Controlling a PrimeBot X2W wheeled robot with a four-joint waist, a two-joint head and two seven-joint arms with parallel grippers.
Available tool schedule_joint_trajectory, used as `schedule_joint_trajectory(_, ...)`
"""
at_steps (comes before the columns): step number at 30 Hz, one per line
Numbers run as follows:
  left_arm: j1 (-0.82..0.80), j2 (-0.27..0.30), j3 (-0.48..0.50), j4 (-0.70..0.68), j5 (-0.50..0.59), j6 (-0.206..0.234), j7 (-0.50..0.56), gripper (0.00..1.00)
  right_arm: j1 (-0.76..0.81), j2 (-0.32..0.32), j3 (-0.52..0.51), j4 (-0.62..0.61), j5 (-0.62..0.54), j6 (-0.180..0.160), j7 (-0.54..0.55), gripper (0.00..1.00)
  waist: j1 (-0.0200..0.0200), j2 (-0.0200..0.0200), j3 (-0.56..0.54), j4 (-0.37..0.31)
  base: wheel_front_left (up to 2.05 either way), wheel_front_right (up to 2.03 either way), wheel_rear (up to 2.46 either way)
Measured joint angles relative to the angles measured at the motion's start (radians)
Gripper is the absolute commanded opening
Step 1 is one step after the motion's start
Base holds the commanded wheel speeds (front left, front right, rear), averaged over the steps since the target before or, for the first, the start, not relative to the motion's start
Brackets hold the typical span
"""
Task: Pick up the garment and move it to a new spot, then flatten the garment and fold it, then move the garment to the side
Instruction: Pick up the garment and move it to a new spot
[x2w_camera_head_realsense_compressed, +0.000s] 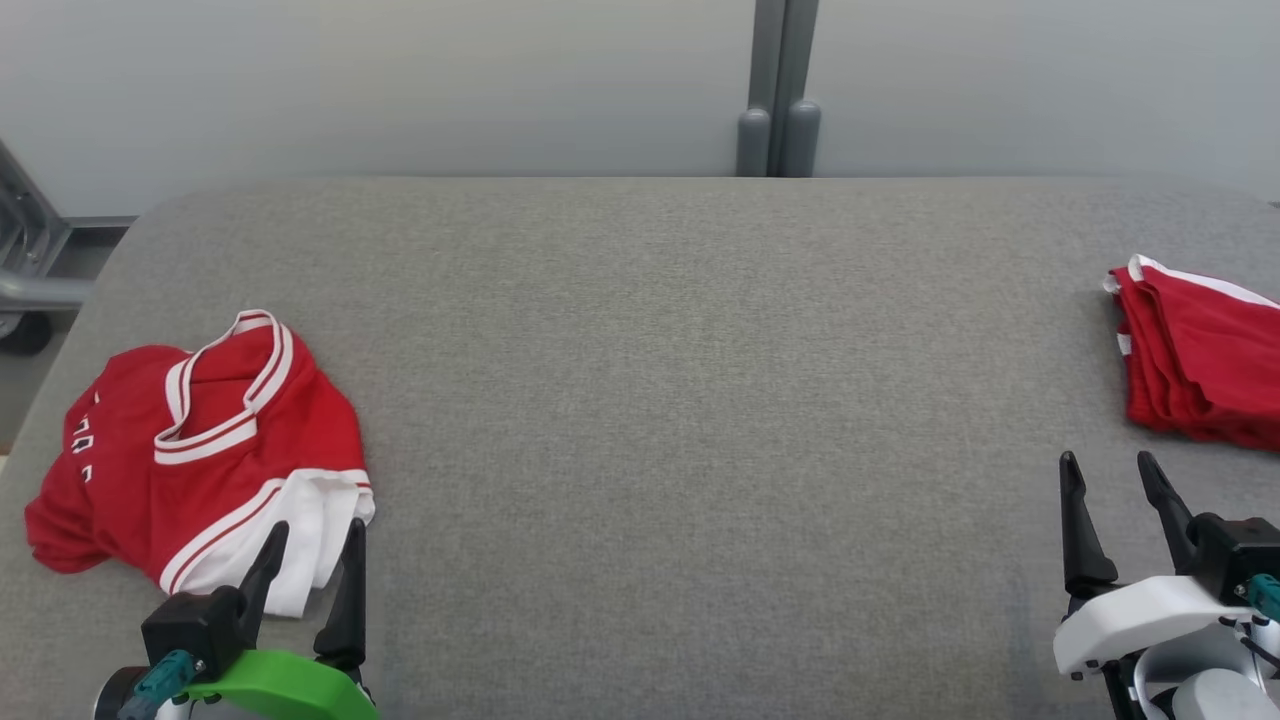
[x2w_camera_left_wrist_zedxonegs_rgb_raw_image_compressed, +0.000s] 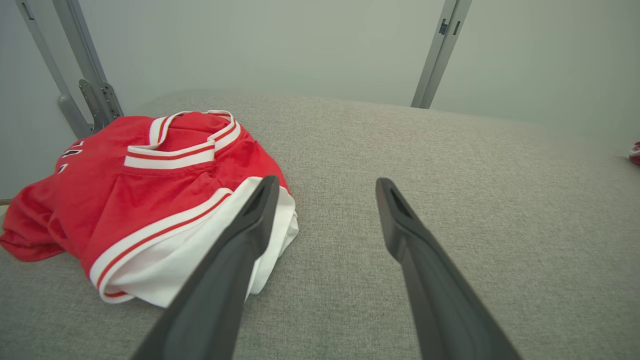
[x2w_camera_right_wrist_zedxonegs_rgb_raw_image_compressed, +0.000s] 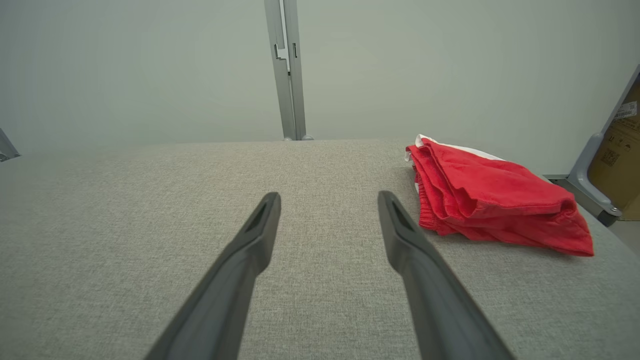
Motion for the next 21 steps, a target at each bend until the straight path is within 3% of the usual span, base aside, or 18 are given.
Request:
schedule_joint_trajectory(6, 0.003, -0.008, 0.031, 0.007, 0.0, 0.003, 0.0, 1.0, 0.01, 0.004, 0.043, -0.003, -0.016, 0.004, -0.001, 1.0, 0.0, 0.0, -0.006, 0.065, 0.0, 0.0, 0.0)
schedule_joint_trajectory(14, 0.056, -0.021, 0.128, -0.009, 0.0, 0.019, 0.0, 1.0, -0.032, 0.013, 0.123, 0.009, -0.053, 0.055, -0.001, 1.0, 0.0, 0.0, -0.019, 0.178, 0.0, 0.0, 0.0)
schedule_joint_trajectory(21, 0.075, -0.023, 0.138, -0.018, 0.006, 0.021, 0.0, 1.0, -0.034, 0.024, 0.13, 0.024, -0.053, 0.057, -0.001, 1.0, 0.0, 0.0, -0.035, 0.27, 0.0, 0.0, 0.0)
